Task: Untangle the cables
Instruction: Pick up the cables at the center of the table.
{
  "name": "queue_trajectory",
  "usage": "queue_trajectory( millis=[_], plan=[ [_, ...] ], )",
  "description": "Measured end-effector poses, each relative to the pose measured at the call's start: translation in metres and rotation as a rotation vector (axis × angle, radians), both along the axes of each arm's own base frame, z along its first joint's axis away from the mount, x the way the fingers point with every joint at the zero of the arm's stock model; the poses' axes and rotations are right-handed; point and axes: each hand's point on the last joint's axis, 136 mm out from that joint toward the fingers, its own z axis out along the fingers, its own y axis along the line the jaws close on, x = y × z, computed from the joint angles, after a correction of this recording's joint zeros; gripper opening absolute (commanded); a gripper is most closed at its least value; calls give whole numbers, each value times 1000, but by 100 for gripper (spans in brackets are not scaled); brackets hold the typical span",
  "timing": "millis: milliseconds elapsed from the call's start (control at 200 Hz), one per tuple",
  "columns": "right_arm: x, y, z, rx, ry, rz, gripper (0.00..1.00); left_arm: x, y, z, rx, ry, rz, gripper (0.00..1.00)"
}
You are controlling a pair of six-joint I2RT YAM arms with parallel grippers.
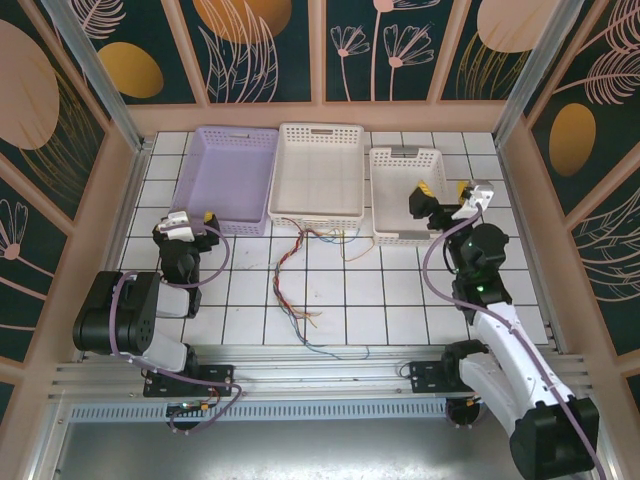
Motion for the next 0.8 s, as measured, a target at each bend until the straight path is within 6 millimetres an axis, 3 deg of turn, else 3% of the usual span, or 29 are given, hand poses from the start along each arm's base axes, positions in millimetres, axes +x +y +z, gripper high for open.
queue_trajectory(
  millis=[250,420,646,801],
  plan=[
    [-24,5,8,133,-3,73,99,0,0,0,0,0,0,99],
    [-26,14,-6,151,32,118,99,0,0,0,0,0,0,99],
    [-19,66,-44,88,198,253,99,-1,0,2,0,-3,2,99],
    [-18,102,-56,38,276,333,99,-6,2,24,-1,-45,13,99]
  ],
)
